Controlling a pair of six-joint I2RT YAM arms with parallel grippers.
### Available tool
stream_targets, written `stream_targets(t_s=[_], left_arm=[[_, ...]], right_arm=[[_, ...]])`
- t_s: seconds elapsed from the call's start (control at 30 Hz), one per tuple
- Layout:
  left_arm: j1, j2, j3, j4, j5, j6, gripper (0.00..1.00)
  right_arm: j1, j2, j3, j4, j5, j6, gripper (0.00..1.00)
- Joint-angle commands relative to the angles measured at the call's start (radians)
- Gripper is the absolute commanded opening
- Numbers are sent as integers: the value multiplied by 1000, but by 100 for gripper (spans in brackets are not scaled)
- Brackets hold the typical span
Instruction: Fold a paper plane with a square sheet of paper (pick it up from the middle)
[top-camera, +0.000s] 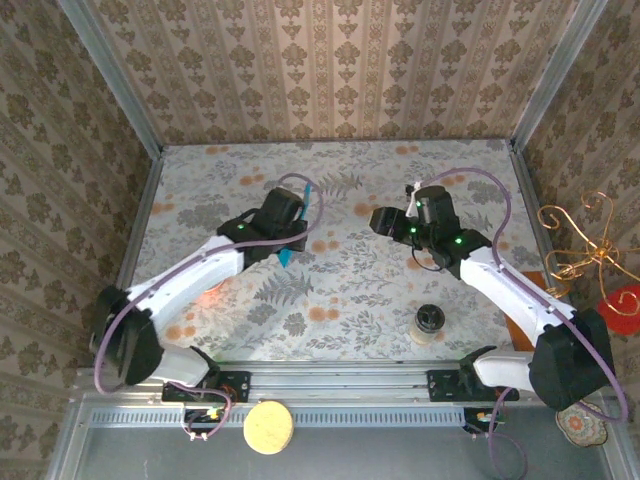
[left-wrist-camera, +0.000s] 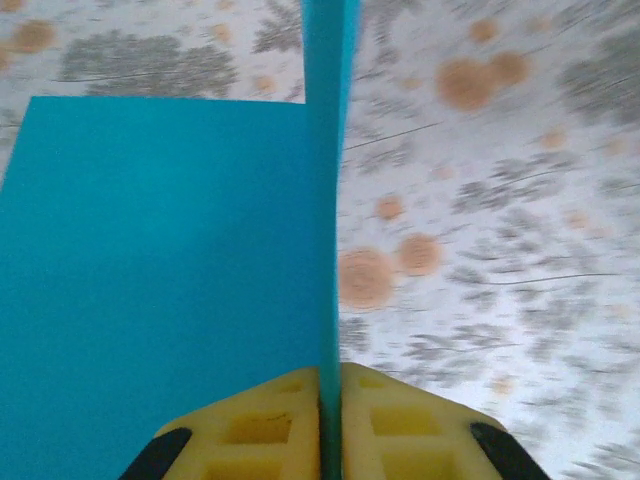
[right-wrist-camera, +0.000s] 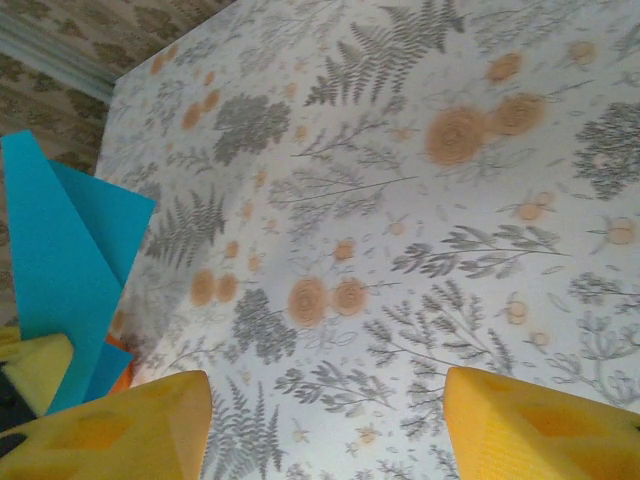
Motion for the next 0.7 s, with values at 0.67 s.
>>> stream_targets(t_s=[0.67], left_arm=[[-146, 689, 341, -345, -689, 109, 14]], right_arm=[[-118, 5, -67, -30, -9, -11, 65]])
